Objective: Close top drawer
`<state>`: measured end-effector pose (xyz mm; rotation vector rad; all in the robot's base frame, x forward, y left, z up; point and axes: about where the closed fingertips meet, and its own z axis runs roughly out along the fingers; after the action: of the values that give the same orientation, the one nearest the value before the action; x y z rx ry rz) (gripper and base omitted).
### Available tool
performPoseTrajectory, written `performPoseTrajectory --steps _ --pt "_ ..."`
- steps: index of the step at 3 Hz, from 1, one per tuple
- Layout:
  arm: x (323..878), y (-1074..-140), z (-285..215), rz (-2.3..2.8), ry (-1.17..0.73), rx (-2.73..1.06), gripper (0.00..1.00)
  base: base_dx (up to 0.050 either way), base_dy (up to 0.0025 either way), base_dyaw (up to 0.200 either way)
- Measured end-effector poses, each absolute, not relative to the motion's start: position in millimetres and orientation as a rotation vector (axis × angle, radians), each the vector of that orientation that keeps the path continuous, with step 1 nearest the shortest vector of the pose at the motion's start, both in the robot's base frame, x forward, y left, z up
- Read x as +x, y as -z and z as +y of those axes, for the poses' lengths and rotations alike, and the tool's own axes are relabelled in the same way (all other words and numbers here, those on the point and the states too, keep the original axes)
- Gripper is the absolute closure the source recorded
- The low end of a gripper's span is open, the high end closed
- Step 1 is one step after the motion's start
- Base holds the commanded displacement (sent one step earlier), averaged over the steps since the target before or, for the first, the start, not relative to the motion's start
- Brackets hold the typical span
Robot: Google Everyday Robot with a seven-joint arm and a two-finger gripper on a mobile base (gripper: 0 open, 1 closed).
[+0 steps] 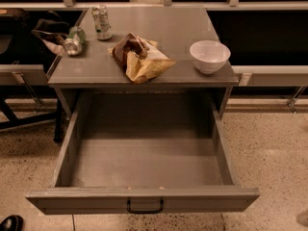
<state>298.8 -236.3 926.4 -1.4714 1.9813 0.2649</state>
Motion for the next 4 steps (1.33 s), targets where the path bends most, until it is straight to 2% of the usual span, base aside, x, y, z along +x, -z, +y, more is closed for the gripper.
performPoseTrajectory --steps 3,4 --pt "305.9 -914.7 -223.1 1.968 -0.316 -1.461 0.89 0.0 0.0 0.0" --pt "310.1 -900.4 -202.8 1.938 -0.41 -1.435 1.0 0.0 0.0 0.0"
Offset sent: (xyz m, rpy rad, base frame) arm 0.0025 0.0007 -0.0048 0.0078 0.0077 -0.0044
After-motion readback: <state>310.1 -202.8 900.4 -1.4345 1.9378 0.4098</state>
